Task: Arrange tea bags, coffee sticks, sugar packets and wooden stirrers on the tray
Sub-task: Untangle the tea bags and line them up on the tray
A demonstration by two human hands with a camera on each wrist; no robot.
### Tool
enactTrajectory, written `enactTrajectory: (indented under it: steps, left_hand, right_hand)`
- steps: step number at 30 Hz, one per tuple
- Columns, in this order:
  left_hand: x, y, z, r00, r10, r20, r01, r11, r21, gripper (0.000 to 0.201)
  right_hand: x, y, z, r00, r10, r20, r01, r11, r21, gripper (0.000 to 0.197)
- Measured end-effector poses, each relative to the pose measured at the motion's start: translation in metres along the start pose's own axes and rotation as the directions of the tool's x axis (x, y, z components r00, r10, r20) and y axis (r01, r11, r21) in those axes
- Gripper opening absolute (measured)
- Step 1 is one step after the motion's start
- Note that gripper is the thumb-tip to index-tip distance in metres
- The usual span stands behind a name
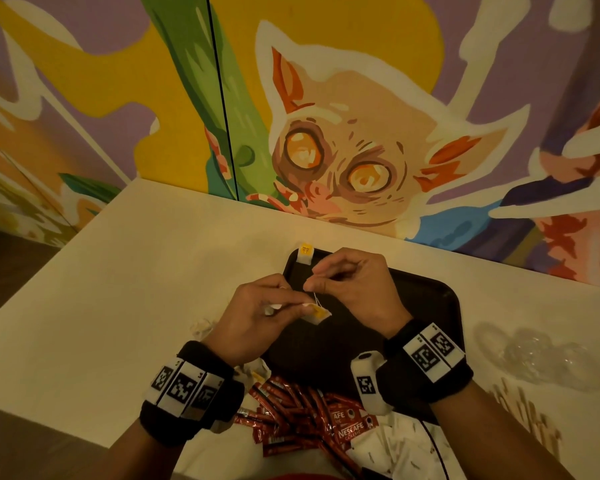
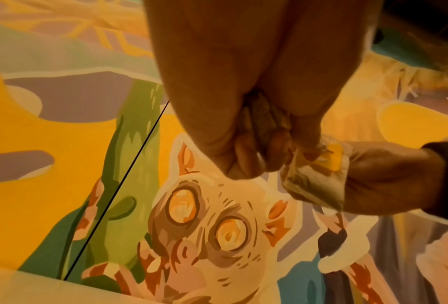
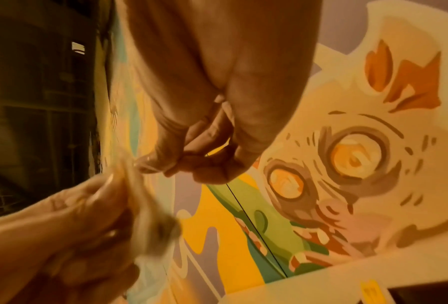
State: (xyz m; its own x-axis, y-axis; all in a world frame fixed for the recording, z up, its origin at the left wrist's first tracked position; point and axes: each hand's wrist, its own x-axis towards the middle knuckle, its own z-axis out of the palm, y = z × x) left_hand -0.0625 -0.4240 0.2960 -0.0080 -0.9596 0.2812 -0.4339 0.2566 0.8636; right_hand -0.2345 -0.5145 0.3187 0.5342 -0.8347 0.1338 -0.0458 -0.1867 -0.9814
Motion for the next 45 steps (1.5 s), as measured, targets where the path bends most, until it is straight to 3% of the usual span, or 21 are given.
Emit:
enactTrajectory:
  steps: [8, 10, 14, 18, 22, 24, 27, 31, 39, 42, 45]
  left_hand:
    - [0.0, 0.011, 0.008, 0.964, -0.008, -0.267, -0.017, 0.996, -0.09, 0.016]
    - [0.0, 0.011, 0.01, 0.954, -0.015, -0.299, -0.01, 0.997, -0.082, 0.016]
    - [0.001, 0.013, 0.016, 0.925, -0.039, -0.377, -0.001, 0.994, -0.107, 0.016]
    - [0.005, 0.011, 0.018, 0.907, -0.094, -0.41, 0.029, 0.986, -0.161, 0.016]
    - [0.007, 0.003, 0.018, 0.89, -0.149, -0.431, 0.082, 0.982, -0.171, 0.015]
    - [0.008, 0.001, 0.018, 0.888, -0.153, -0.433, 0.087, 0.982, -0.169, 0.013]
    - [0.011, 0.001, 0.019, 0.895, -0.216, -0.391, 0.127, 0.962, -0.24, 0.014]
    - [0.017, -0.003, 0.019, 0.921, -0.265, -0.287, 0.179, 0.94, -0.291, 0.019]
    - [0.032, -0.018, 0.024, 0.884, -0.343, -0.317, 0.273, 0.93, -0.247, 0.01]
    - [0.036, -0.027, 0.024, 0.841, -0.432, -0.326, 0.346, 0.892, -0.29, 0.011]
    - [0.035, -0.036, 0.021, 0.835, -0.462, -0.298, 0.383, 0.878, -0.288, 0.013]
  right_hand:
    - [-0.003, 0.017, 0.017, 0.988, 0.129, -0.083, -0.11, 0.973, 0.201, 0.02]
    - [-0.004, 0.018, 0.02, 0.981, 0.183, -0.063, -0.16, 0.949, 0.272, 0.013]
    - [-0.009, 0.021, 0.024, 0.964, 0.265, -0.039, -0.238, 0.915, 0.327, 0.019]
    - [-0.014, 0.028, 0.027, 0.952, 0.305, -0.038, -0.277, 0.905, 0.324, 0.021]
    - [-0.019, 0.027, 0.024, 0.943, 0.33, 0.037, -0.313, 0.848, 0.427, 0.026]
    - [-0.022, 0.026, 0.022, 0.963, 0.264, 0.048, -0.262, 0.889, 0.375, 0.031]
    - [-0.023, 0.028, 0.021, 0.992, 0.129, -0.01, -0.126, 0.983, 0.137, 0.021]
    - [-0.019, 0.034, 0.02, 0.996, 0.086, -0.034, -0.084, 0.995, 0.045, 0.014]
    - [0.006, 0.051, 0.01, 0.969, 0.237, -0.068, -0.241, 0.969, -0.059, 0.013]
    - [0.031, 0.077, -0.001, 0.917, 0.369, -0.15, -0.386, 0.917, -0.102, 0.016]
    - [0.058, 0.11, -0.014, 0.849, 0.457, -0.266, -0.505, 0.85, -0.151, 0.018]
